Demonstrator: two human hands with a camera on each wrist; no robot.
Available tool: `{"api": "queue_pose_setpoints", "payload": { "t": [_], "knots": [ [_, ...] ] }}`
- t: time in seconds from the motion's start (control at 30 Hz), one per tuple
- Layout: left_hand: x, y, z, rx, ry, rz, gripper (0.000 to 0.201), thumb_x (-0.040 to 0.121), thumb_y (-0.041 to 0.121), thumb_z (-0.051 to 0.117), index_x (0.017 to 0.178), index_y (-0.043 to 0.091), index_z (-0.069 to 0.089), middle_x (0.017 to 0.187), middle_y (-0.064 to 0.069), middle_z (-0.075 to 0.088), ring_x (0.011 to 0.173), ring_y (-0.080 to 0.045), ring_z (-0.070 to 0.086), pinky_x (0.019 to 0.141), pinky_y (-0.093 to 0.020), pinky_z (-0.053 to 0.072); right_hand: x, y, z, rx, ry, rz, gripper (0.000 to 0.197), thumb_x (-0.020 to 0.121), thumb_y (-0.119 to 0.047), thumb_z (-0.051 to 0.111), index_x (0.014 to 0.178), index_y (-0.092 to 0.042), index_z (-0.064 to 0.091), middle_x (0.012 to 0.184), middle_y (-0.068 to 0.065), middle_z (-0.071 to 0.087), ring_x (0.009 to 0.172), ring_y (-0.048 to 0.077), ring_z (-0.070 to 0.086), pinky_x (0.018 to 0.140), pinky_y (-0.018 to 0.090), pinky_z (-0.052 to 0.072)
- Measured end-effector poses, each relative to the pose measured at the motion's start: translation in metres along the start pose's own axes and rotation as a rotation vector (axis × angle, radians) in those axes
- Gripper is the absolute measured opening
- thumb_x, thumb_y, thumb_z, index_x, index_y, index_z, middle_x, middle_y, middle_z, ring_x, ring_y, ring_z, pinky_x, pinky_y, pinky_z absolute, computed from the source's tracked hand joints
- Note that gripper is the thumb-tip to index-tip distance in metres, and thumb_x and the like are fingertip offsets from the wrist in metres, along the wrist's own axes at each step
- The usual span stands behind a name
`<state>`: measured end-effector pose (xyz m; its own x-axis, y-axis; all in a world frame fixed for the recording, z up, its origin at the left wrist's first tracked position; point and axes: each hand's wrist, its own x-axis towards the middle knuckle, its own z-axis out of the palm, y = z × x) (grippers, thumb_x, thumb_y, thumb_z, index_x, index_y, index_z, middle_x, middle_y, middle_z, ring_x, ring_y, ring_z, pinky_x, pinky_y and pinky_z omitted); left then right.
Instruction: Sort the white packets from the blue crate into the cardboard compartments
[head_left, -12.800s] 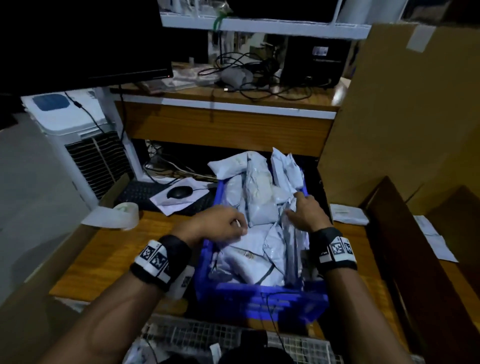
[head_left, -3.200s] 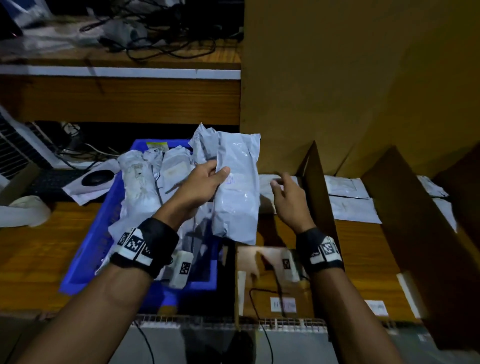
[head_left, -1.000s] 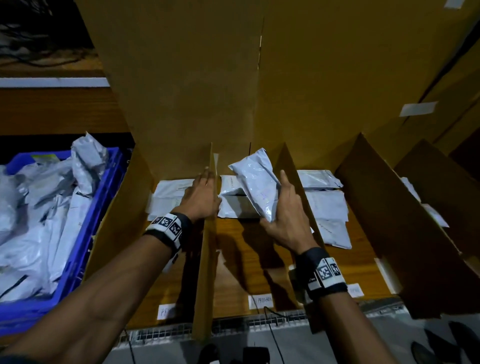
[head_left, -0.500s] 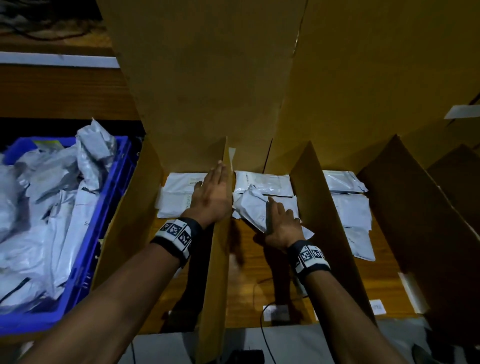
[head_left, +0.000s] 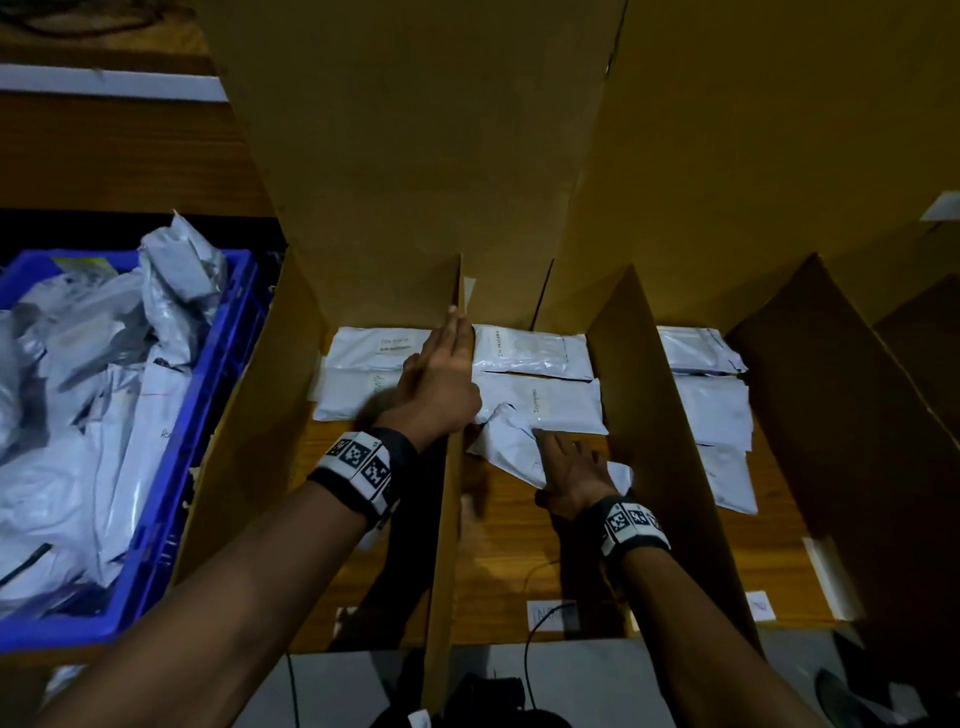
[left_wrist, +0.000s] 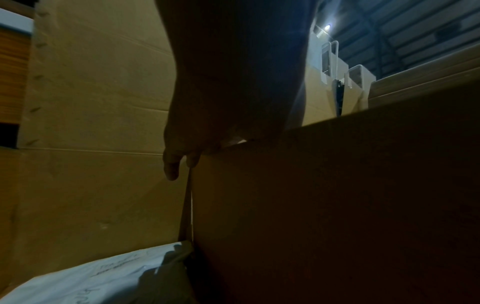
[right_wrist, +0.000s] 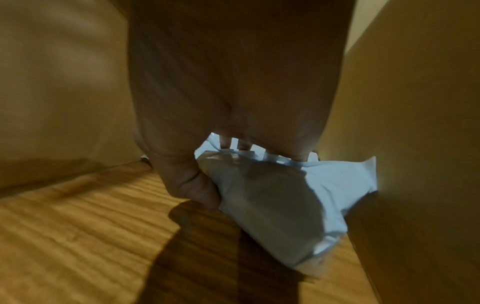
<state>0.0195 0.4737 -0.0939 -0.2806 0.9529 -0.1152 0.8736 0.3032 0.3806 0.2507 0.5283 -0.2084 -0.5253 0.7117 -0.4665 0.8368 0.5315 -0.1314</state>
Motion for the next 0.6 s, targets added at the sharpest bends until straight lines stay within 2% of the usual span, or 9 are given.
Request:
{"api": "queue_pose_setpoints", "payload": {
  "t": [0.13,0.33,0.47,0.5,0.6],
  "knots": [
    [0.002,0.001,0.001,-0.004,-0.012,0.001,0.098,0.093,0.018,0.063,0.169,0.011,0.001,0.177,-0.005,-0.013,0.163,-0.024,0.005,0.127,-0.052,0.026,0.010,0.003,0.002,-0.034,-0.014,-0.077,0.110,0.080,-0.029,0.084,0.164,-0.031,0.013,0.167,0.003,0.026,0.150,0.038,0.029,0.120,0.057,0.026],
    [0.001,0.005,0.000,-0.008,-0.013,0.010,0.096,0.094,0.015,0.060,0.169,0.010,0.000,0.177,-0.006,-0.013,0.163,-0.026,0.008,0.125,-0.052,0.030,0.021,0.009,0.005,-0.124,0.008,-0.177,0.106,0.086,-0.018,0.077,0.166,-0.039,0.011,0.173,0.004,0.015,0.157,0.039,0.012,0.126,0.059,0.014],
    [0.001,0.007,-0.001,-0.024,-0.021,-0.003,0.092,0.096,0.017,0.058,0.169,0.010,0.001,0.177,-0.006,-0.013,0.163,-0.025,0.007,0.125,-0.054,0.030,0.004,-0.008,0.015,-0.043,0.173,-0.088,0.100,0.081,-0.014,0.073,0.162,-0.034,0.016,0.170,0.008,0.011,0.154,0.045,0.013,0.124,0.060,0.018],
    [0.001,0.009,-0.001,-0.038,-0.024,-0.007,0.092,0.097,0.017,0.057,0.169,0.011,0.000,0.177,-0.005,-0.013,0.163,-0.025,0.007,0.125,-0.054,0.030,-0.003,-0.015,0.022,-0.014,0.197,-0.063,0.099,0.084,-0.015,0.069,0.163,-0.034,0.013,0.171,0.008,0.004,0.155,0.048,0.007,0.125,0.062,0.013],
    [-0.002,0.013,0.002,-0.091,-0.027,-0.024,0.091,0.098,0.019,0.056,0.169,0.013,-0.001,0.177,-0.005,-0.016,0.163,-0.028,0.009,0.126,-0.050,0.029,-0.016,-0.027,0.050,0.019,0.145,-0.040,0.093,0.098,-0.028,0.052,0.165,-0.042,-0.012,0.174,0.002,-0.023,0.157,0.047,-0.022,0.122,0.070,-0.012]
  ]
}}
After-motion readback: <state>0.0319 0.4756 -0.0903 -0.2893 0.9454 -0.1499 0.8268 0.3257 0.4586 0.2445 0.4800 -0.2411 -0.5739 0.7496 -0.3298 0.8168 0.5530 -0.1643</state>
